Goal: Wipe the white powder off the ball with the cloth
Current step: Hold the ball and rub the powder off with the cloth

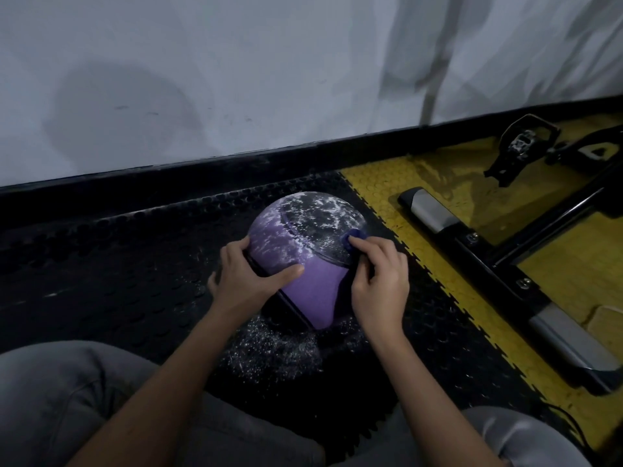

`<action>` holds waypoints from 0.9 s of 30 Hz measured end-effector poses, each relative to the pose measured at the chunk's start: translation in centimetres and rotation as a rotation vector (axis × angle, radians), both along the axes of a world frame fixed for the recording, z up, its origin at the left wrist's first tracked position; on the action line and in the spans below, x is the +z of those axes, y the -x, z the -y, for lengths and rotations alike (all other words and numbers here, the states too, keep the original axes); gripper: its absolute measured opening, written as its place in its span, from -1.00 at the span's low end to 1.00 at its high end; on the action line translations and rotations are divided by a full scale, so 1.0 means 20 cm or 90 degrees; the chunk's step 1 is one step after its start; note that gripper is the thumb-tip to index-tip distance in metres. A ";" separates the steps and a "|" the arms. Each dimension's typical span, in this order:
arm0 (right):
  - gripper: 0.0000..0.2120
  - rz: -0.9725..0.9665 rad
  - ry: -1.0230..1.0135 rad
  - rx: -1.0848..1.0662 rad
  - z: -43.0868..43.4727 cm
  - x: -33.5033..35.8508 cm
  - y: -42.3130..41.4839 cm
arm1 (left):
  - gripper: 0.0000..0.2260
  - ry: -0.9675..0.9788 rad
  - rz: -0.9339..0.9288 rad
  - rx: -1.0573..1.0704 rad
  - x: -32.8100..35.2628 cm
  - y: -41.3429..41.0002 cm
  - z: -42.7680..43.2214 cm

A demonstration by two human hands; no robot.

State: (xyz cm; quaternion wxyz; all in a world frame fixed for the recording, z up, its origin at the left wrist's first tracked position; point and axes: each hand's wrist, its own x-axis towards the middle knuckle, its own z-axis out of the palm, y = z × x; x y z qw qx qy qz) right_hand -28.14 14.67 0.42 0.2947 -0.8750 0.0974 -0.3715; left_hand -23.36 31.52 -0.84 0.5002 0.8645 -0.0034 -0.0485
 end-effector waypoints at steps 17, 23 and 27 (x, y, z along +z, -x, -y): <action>-0.72 -0.068 0.042 0.066 0.05 0.03 -0.07 | 0.20 0.061 -0.093 0.034 0.04 -0.01 0.01; -0.72 -0.046 0.203 0.168 -0.05 0.03 -0.01 | 0.23 0.057 -0.116 0.064 0.04 -0.02 0.00; -0.68 -0.098 0.037 0.052 0.10 0.04 -0.11 | 0.22 0.056 -0.109 0.056 0.05 -0.01 0.00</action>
